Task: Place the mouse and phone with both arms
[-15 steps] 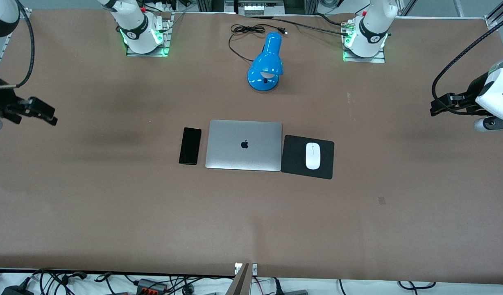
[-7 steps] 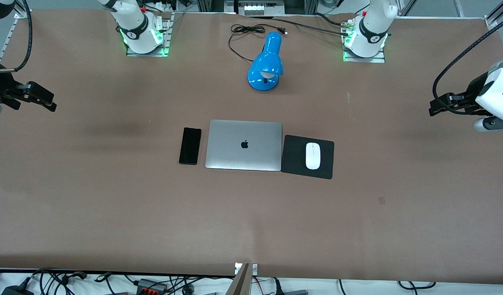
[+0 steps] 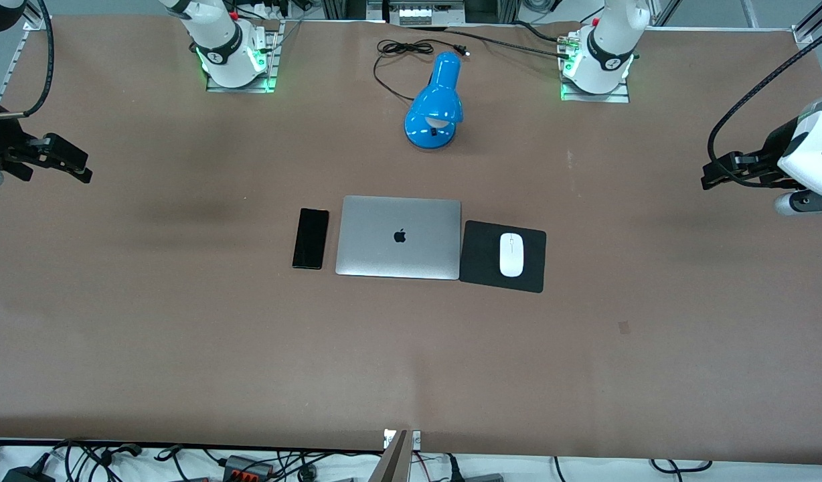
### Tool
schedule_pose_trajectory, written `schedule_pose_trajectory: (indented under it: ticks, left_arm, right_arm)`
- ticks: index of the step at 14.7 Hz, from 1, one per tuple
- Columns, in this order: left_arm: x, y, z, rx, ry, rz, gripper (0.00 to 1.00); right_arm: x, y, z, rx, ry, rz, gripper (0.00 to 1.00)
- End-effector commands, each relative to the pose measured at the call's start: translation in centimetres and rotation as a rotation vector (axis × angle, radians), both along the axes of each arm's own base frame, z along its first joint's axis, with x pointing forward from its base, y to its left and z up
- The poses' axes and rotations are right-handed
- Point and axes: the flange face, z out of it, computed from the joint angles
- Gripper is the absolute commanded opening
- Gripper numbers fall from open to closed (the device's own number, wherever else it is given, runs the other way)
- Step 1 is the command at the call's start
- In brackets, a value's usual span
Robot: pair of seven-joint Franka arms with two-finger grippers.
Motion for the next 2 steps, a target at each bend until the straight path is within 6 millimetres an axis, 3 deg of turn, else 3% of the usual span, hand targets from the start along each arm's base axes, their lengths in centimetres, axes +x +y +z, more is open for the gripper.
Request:
schedule_pose_trajectory:
  ticks: [1, 2]
  left_arm:
    - [-0.23, 0.17, 0.33, -0.019, 0.005, 0.0, 1.0]
    - [-0.23, 0.17, 0.33, -0.019, 0.005, 0.0, 1.0]
  right_arm:
    - [-0.45, -0.26, 0.56, 0.017, -0.012, 0.011, 1.0]
    - [-0.49, -0.25, 0.64, 0.019, -0.014, 0.011, 1.0]
